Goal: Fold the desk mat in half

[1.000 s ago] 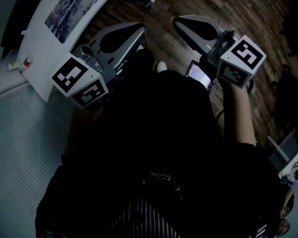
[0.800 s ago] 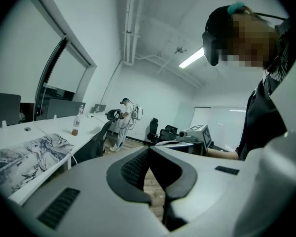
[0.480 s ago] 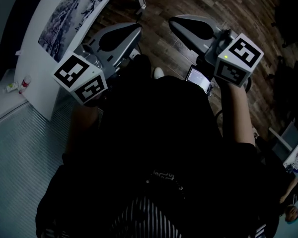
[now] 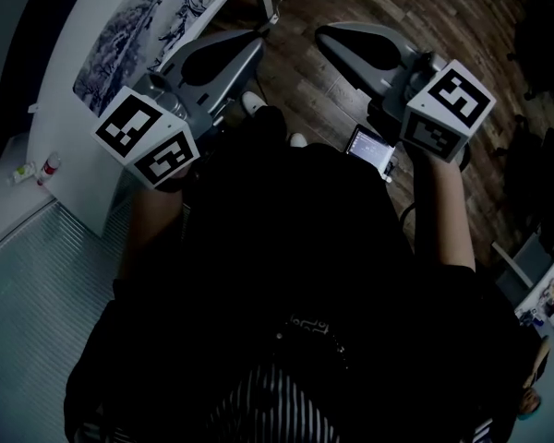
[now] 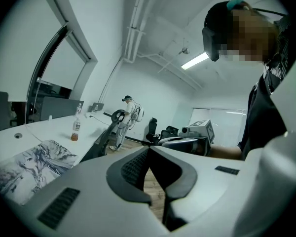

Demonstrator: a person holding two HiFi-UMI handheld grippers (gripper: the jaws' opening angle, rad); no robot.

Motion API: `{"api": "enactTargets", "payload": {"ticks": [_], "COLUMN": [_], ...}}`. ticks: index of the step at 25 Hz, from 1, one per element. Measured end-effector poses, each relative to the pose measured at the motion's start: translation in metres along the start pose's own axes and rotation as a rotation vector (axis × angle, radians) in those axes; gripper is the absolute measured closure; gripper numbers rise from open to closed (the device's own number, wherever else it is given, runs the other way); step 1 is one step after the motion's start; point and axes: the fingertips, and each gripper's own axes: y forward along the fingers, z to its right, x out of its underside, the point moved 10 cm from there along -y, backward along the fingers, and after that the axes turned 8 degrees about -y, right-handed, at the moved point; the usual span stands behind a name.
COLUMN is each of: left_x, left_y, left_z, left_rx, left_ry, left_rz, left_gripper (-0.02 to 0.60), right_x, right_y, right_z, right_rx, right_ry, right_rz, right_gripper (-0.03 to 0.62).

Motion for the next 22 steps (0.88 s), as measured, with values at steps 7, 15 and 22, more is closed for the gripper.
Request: {"api": "enactTargets", "payload": {"ticks": [7,15,22], "left_x": [-0.029,-0.067,-0.099], "left_y": [-0.015,-0.030,-0.033], "left_z": [-0.048,-0.124,-0.170], "left_rx": [-0.034,-0.047,-0.038], "left_ry": [0.018,0.053,0.026], "left_rz": [-0.060,-0.125,-0.004], "left_gripper": [0.572,0.572,0.572], "right_x": [-0.019,-0.026,-0.037], "right_y": [0.067,0.137,0.169], "right_z": [0.037,0.082,0.094], "right_rx": [-0.054,-0.041,-0.096], "right_ry": [0.023,0.048,0.042], "right_rz": [0.050,0.043,0.037], "right_gripper": [0.589,0.589,0.589]}}
